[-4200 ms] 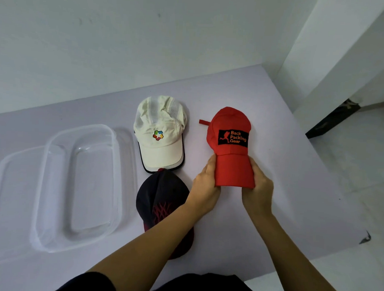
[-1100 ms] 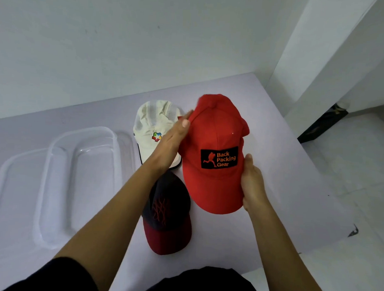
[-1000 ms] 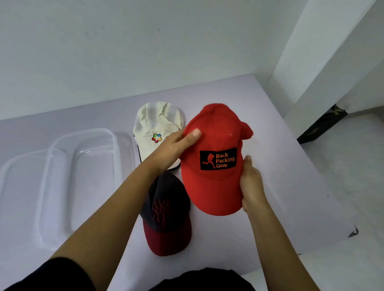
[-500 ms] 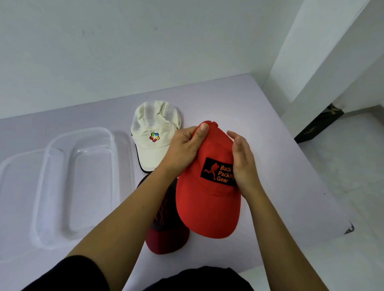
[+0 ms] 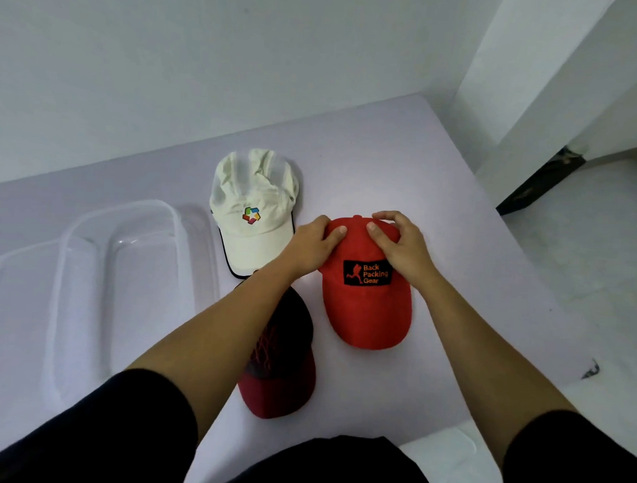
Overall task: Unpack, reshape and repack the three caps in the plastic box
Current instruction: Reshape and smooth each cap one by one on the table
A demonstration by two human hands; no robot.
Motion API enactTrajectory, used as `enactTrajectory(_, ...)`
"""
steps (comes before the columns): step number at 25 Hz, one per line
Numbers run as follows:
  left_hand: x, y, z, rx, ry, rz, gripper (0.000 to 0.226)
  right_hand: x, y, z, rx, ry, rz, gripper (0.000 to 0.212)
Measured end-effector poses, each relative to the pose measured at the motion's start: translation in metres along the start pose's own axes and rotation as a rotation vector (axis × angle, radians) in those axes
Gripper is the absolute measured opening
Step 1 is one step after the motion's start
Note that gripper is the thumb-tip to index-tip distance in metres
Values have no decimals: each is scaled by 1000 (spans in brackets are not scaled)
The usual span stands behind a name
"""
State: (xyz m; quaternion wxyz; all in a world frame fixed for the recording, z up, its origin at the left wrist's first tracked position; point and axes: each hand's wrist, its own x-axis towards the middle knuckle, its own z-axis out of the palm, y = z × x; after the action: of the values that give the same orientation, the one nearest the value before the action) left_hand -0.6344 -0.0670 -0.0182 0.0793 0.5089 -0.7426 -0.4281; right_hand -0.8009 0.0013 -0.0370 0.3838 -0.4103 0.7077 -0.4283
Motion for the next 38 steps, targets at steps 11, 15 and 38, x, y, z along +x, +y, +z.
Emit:
enactTrajectory(11, 12, -20, -27, -72, -200, -264, 40, 8, 58, -52, -358, -217, 133, 44)
enactTrajectory(15, 14, -17, -4, -441, -332, -442, 39, 8, 59, -23, -140, -366, 216, 44)
enactTrajectory(38, -70, -19, 112, 199, -124, -239, 95, -72, 95, 0, -783, -353, -39, 98)
